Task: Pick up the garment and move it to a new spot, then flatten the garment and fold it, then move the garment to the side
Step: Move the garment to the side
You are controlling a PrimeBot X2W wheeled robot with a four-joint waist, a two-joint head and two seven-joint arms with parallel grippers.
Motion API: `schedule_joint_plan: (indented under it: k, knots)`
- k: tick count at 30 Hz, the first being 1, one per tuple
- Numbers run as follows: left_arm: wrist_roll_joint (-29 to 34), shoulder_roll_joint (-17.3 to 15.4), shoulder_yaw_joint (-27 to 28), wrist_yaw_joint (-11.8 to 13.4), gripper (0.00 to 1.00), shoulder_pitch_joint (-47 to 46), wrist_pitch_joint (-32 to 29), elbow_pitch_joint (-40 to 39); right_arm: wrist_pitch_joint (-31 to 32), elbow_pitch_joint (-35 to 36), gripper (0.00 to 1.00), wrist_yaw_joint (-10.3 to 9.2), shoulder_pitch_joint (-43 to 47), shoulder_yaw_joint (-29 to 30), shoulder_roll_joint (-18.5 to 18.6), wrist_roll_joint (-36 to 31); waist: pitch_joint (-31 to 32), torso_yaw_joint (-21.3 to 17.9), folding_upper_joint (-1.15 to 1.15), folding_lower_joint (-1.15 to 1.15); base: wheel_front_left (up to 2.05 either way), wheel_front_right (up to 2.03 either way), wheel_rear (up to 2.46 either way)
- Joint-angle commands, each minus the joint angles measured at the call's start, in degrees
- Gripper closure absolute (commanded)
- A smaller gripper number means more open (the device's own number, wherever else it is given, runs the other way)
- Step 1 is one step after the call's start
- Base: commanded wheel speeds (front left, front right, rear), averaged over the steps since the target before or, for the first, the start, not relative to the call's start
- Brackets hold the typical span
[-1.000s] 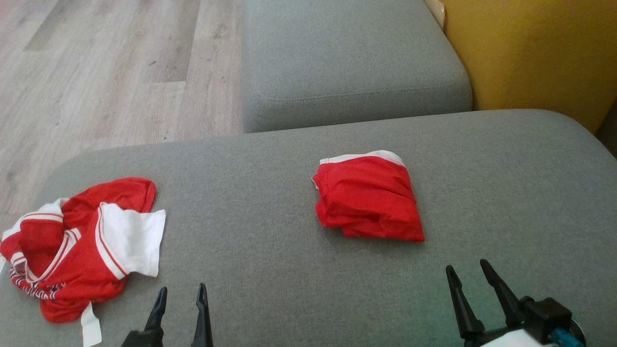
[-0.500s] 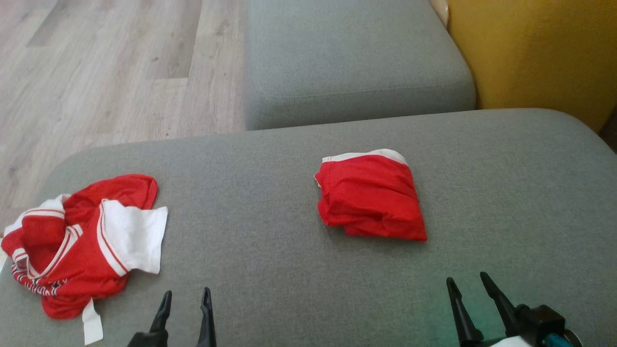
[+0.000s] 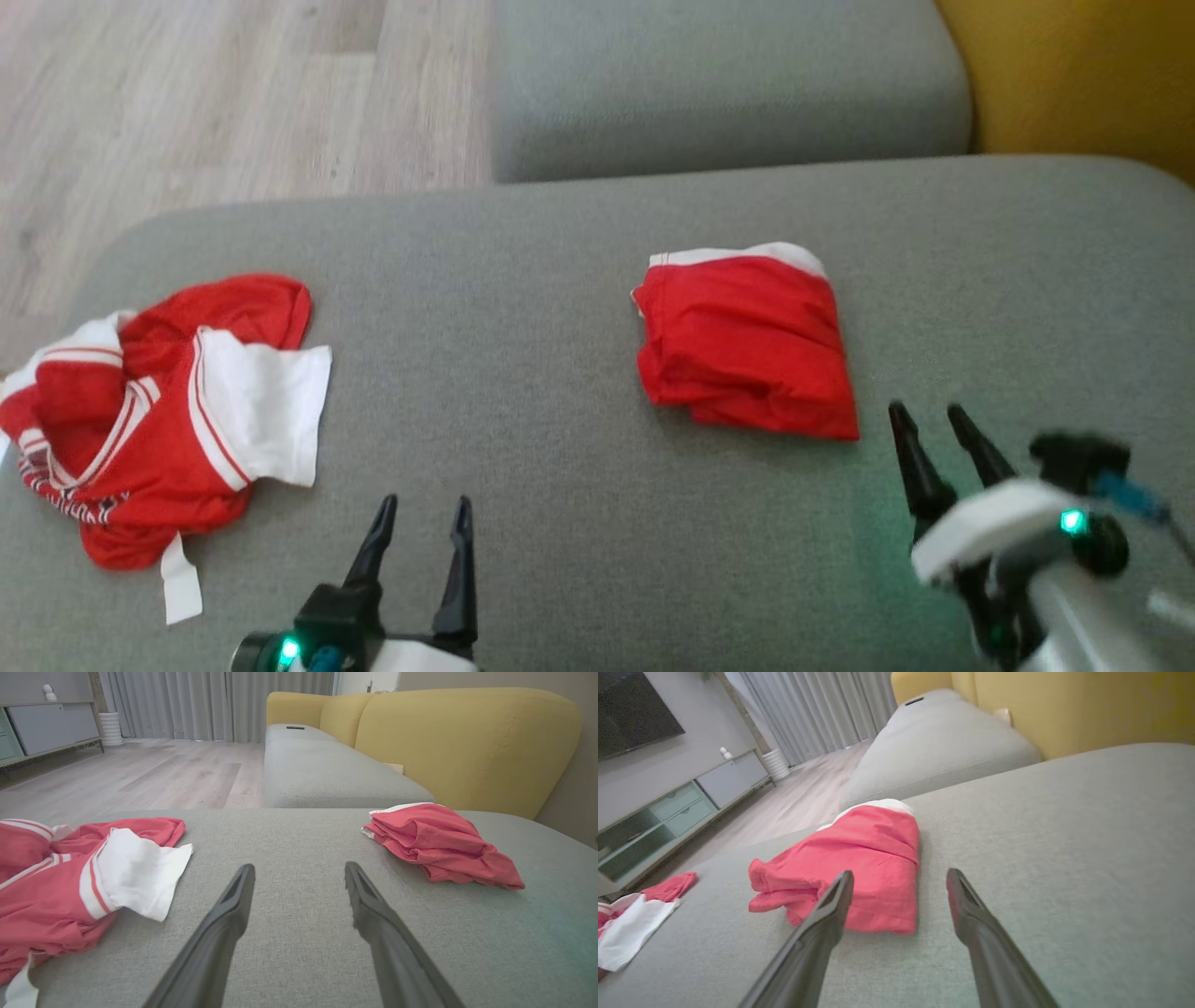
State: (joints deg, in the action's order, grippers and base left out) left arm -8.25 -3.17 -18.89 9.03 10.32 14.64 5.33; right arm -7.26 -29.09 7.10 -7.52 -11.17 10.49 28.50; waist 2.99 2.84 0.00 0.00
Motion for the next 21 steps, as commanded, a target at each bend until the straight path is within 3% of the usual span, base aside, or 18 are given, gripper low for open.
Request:
schedule_joint_plan:
  k: [1, 10, 21]
  knots:
    - [-0.4, 0.3, 1.0, 0.1, 0.00, -3.5, 0.4, -2.2, 2.5, 0.6, 0.00, 0.39, -4.9, -1.8, 2.0, 2.7, -1.8, 0.4, 0.00, 0.00, 0.00, 0.00, 0.00]
    - [-1.2, 0.3, -2.3, 0.4, 0.00, -7.6, 0.4, -2.3, 15.3, -7.1, 0.00, 0.39, -17.2, -5.1, 7.7, 15.2, -7.8, 2.2, 0.00, 0.00, 0.00, 0.00, 0.00]
    - [-0.7, 0.3, -4.2, 0.4, 0.00, -12.1, 0.4, -1.9, 14.2, -15.1, 0.00, 0.39, -24.2, -10.2, 9.5, 20.0, -12.1, 4.8, 0.00, 0.00, 0.00, 0.00, 0.00]
